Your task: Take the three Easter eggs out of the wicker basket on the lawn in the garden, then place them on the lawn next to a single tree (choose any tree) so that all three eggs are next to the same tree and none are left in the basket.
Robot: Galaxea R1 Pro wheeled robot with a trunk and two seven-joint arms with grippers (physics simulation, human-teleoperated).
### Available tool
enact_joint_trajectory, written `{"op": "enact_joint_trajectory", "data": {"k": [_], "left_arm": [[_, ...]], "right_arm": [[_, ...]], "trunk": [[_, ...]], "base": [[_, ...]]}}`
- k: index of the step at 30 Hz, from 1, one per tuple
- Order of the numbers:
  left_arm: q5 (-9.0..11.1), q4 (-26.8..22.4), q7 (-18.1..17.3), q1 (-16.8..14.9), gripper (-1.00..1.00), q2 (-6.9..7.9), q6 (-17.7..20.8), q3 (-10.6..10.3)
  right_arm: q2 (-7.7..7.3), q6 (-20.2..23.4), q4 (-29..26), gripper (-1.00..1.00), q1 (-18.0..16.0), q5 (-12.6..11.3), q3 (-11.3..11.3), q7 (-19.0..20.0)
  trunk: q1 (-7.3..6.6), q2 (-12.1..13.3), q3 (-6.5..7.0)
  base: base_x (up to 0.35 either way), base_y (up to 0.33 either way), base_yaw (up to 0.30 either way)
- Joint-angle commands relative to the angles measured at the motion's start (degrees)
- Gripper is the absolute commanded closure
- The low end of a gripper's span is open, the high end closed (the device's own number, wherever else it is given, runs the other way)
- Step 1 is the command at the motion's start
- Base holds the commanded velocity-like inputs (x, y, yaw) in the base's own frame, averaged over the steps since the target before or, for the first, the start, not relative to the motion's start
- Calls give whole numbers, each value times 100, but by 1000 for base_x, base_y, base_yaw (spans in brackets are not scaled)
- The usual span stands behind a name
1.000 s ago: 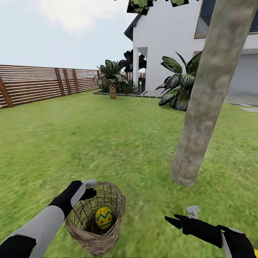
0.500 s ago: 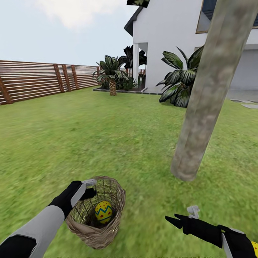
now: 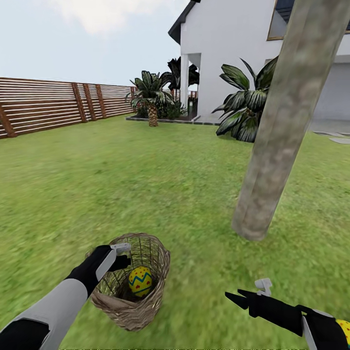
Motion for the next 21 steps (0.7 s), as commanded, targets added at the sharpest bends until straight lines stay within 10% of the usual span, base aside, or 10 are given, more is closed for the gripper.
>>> {"op": "enact_joint_trajectory", "data": {"k": [1,21], "left_arm": [[61,-10,46,-3,-100,8,16,-45],[67,-19,48,-3,-100,8,16,-45]], "right_arm": [[0,41,1,-100,-4,18,-6,32],[4,30,22,-100,-4,21,-30,62]], "trunk": [[-1,-3,-15],[-1,-3,-187]], "base": [[0,0,0],[62,0,0]]}}
